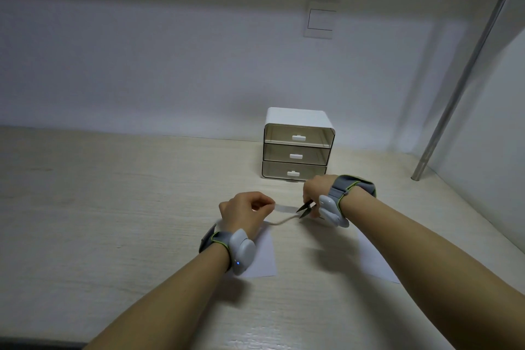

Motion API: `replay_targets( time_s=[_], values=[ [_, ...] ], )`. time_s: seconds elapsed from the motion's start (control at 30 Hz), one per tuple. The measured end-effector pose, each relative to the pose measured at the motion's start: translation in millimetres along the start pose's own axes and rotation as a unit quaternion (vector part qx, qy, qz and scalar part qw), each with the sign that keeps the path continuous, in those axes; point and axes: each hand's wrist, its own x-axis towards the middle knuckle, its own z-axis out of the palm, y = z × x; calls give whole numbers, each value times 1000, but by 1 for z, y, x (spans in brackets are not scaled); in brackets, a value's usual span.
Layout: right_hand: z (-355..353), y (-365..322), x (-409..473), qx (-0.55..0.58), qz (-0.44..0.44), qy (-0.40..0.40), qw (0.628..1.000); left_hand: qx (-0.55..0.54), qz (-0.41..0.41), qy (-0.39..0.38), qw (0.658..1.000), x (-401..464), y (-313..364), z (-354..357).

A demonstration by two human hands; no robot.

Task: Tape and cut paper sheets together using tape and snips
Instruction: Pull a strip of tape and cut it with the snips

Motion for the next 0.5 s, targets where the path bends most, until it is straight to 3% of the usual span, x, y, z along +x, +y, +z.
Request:
replay_targets(
  time_s=[0.5],
  values=[
    [10,10,0,19,18,57,998,6,32,13,999,-3,5,-5]
  ],
)
